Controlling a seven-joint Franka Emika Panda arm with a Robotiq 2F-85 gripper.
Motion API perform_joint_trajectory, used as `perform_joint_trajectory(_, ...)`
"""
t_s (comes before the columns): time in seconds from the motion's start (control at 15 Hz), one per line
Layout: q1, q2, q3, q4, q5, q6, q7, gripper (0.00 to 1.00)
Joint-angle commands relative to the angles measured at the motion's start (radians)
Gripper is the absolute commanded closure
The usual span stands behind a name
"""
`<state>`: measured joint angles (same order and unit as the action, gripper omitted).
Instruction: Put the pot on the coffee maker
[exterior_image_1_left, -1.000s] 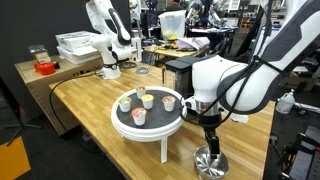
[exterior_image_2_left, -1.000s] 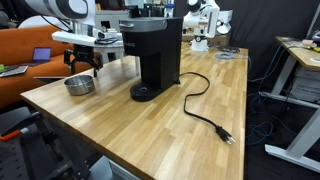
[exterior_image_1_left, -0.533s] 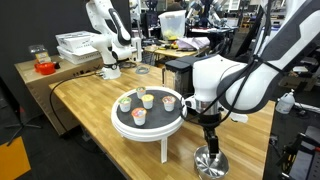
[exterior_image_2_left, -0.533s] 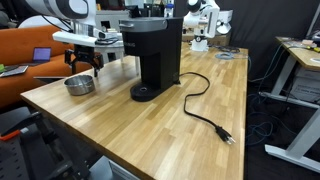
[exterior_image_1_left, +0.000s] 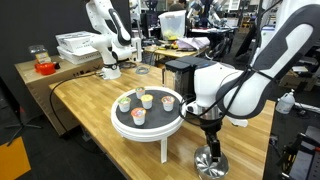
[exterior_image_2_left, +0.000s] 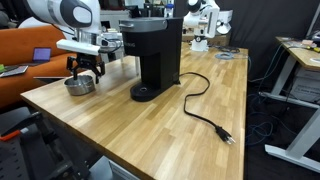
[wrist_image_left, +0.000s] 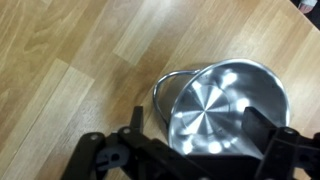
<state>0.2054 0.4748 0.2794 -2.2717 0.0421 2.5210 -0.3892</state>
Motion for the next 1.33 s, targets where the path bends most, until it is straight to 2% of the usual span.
perform_joint_trajectory(0.0, -0.03, 0.021, 0.032, 0.004, -0.005, 0.015, -0.026, 0.0)
perform_joint_trajectory(0.13, -0.03, 0.025, 0.037, 0.006, -0.004, 0.012, -0.028, 0.0)
perform_joint_trajectory(0.2, -0.032, 0.025, 0.039, 0.006, -0.003, 0.012, -0.029, 0.06)
perform_joint_trajectory(0.27, -0.034, 0.026, 0.042, 0.006, 0.0, 0.012, -0.031, 0.28)
perform_joint_trajectory(0.4, -0.038, 0.025, 0.047, 0.007, 0.006, 0.013, -0.03, 0.31)
perform_joint_trajectory(1.0, -0.053, 0.013, 0.048, -0.008, 0.015, 0.007, -0.021, 0.95)
perform_joint_trajectory(1.13, -0.057, 0.01, 0.047, -0.011, 0.015, 0.004, -0.02, 1.0)
perform_joint_trajectory(1.27, -0.061, 0.007, 0.046, -0.014, 0.015, 0.001, -0.02, 1.0)
